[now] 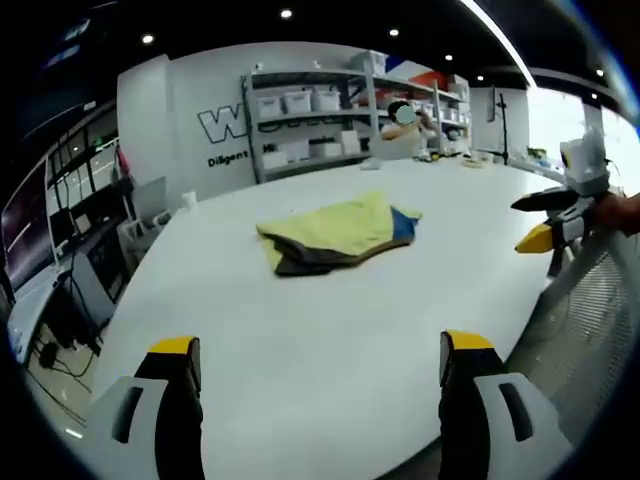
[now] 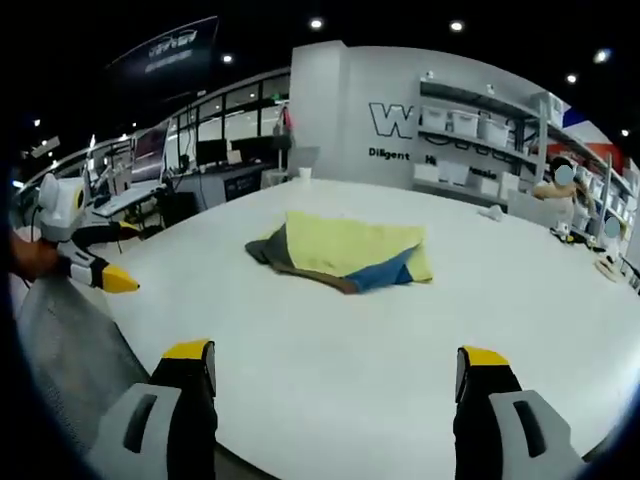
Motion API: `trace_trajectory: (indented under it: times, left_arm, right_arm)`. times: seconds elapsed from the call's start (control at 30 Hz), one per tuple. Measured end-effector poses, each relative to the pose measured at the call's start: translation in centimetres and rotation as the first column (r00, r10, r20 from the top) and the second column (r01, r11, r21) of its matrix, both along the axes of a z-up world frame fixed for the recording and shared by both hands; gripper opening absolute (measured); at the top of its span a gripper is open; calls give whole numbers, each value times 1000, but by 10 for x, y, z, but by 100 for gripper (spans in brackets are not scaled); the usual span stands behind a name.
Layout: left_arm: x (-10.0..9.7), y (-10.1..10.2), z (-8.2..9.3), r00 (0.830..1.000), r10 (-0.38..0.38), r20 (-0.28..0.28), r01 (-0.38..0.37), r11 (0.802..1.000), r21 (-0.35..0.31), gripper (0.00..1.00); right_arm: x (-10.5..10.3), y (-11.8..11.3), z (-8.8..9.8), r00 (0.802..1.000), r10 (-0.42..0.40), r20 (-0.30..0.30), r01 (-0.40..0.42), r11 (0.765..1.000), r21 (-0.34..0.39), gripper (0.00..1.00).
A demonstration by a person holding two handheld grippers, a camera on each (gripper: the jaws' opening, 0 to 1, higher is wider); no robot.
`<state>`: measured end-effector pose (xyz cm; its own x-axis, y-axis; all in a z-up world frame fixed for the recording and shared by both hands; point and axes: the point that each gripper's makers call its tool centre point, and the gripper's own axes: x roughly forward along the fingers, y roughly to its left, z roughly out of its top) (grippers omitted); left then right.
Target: Fold the garment on the visible template until the final outline fits inside the template.
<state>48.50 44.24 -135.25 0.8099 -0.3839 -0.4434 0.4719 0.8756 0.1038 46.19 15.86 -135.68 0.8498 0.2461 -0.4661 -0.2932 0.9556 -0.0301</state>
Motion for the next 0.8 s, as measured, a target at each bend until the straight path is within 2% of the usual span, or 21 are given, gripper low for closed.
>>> trace_trajectory:
  times: [0.8]
  left_arm:
    - [-1,0,-3,1000,-5,-8,5,1000,6,97]
  right_arm:
    - [1,1,2,1000,5,21,-5,1000,3,98]
